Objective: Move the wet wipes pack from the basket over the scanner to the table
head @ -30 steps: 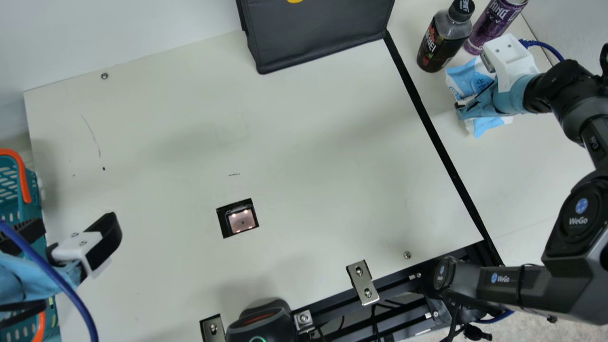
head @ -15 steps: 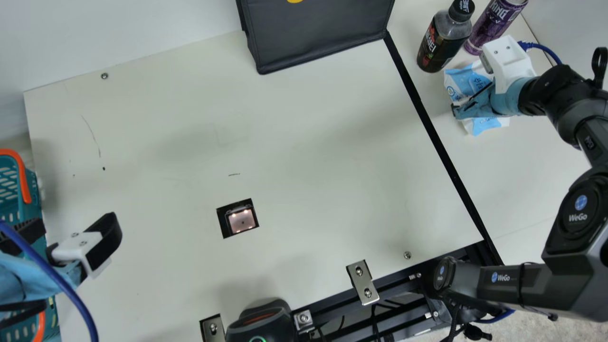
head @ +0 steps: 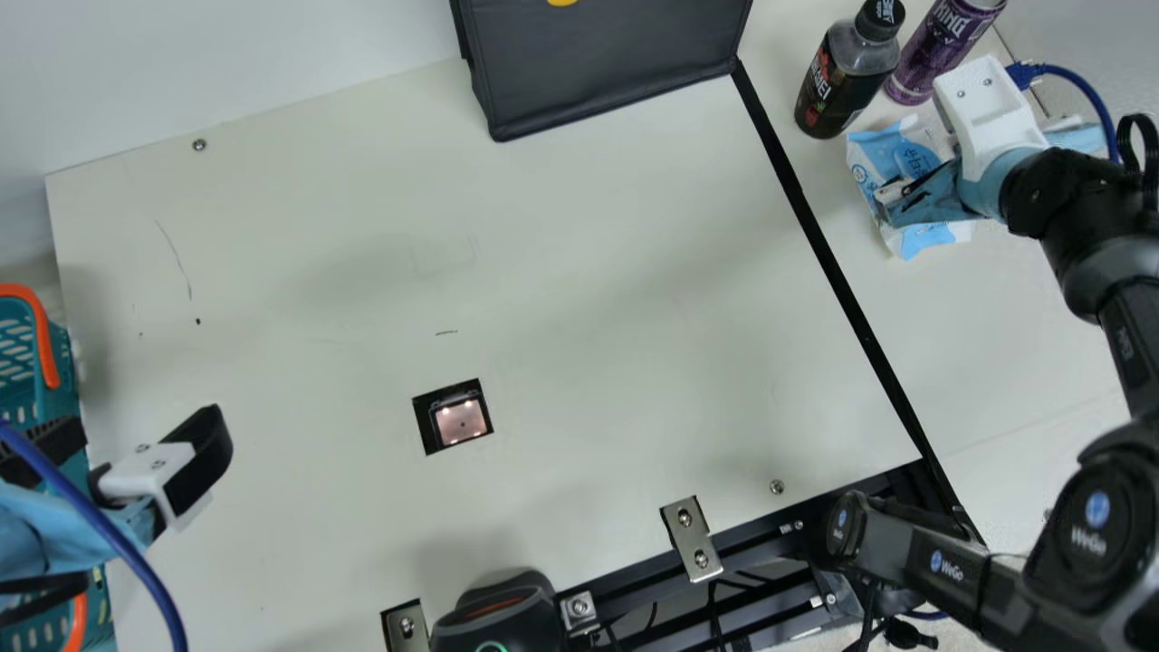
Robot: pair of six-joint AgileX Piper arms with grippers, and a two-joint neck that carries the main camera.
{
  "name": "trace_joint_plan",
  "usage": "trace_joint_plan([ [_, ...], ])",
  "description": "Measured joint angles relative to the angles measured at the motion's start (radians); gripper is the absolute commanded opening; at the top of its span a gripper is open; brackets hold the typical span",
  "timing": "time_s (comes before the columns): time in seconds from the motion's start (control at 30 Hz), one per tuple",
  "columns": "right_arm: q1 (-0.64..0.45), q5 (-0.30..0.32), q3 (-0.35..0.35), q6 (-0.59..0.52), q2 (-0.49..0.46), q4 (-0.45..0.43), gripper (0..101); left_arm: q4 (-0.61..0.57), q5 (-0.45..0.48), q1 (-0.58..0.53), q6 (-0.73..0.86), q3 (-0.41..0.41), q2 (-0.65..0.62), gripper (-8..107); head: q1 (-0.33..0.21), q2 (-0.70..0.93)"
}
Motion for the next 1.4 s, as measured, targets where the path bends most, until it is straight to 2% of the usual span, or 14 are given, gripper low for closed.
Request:
trace_joint_plan([
  [0.17, 0.075, 0.102, -0.035, 0.160, -0.113, -0.148, 95, 0.000, 0.000, 0.000, 0.000, 0.000, 0.000, 90, -0.002, 0.000],
  [0.3, 0.160, 0.207, -0.071, 0.290, -0.196, -0.227, 95, 0.000, 0.000, 0.000, 0.000, 0.000, 0.000, 90, 0.000, 0.000],
  [0.5, 0.318, 0.378, -0.130, 0.484, -0.296, -0.269, 95, 0.000, 0.000, 0.000, 0.000, 0.000, 0.000, 90, 0.000, 0.000],
  [0.77, 0.552, 0.587, -0.216, 0.734, -0.368, -0.305, 95, 0.000, 0.000, 0.000, 0.000, 0.000, 0.000, 90, 0.000, -0.002],
  [0.97, 0.741, 0.707, -0.284, 0.930, -0.382, -0.348, 95, 0.000, 0.000, 0.000, 0.000, 0.000, 0.000, 90, -0.002, 0.000],
  [1.03, 0.790, 0.720, -0.288, 0.983, -0.399, -0.348, 95, 0.019, 0.010, 0.006, -0.018, -0.014, -0.015, 90, 0.000, 0.012],
  [1.2, 0.809, 0.730, -0.306, 1.014, -0.467, -0.261, 95, 0.108, 0.039, 0.020, -0.087, -0.058, -0.069, 90, -0.002, 0.117],
  [1.3, 0.755, 0.758, -0.318, 0.967, -0.502, -0.187, 95, 0.160, 0.055, 0.030, -0.128, -0.084, -0.100, 90, 0.000, 0.183],
  [1.4, 0.692, 0.779, -0.331, 0.863, -0.538, -0.147, 95, 0.216, 0.071, 0.038, -0.168, -0.109, -0.131, 90, 0.000, 0.255],
])
